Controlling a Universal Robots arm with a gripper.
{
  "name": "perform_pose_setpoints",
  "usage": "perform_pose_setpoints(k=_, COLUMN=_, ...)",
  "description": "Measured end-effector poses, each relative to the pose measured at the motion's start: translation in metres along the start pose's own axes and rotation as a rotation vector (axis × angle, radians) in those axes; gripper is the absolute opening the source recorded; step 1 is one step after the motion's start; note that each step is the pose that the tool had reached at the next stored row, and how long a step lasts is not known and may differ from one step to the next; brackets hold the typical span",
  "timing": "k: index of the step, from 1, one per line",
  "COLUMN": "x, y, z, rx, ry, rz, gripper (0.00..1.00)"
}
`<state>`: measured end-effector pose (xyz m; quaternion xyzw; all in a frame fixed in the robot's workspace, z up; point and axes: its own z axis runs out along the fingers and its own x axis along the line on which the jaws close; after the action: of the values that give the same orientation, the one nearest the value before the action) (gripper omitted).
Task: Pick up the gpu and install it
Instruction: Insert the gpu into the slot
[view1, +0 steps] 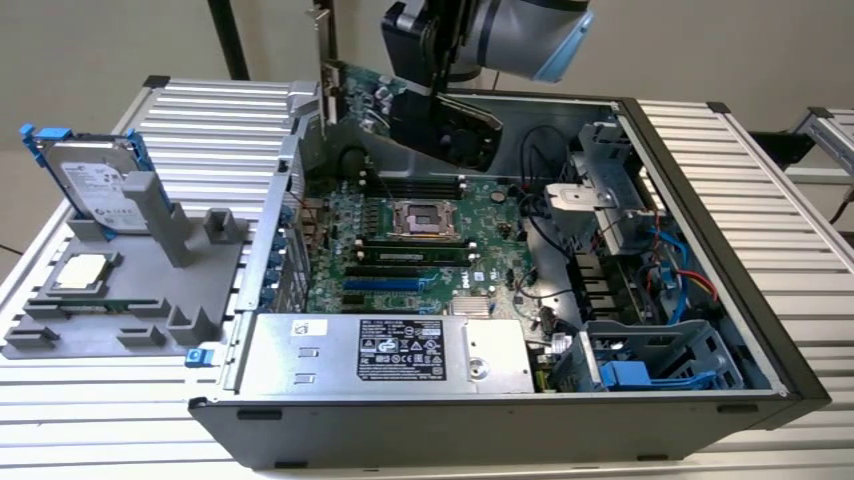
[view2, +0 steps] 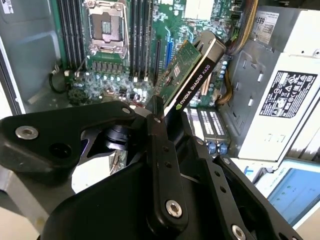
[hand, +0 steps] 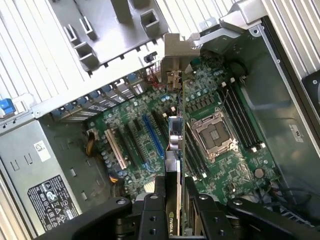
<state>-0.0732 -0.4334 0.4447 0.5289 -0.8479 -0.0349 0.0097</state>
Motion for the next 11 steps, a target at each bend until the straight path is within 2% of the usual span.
perform_pose_setpoints(k=11, x=0.0000, y=0.0000, z=0.0000, rx=-0.0012, ry=0.0040, rz=-0.059, gripper=0.00)
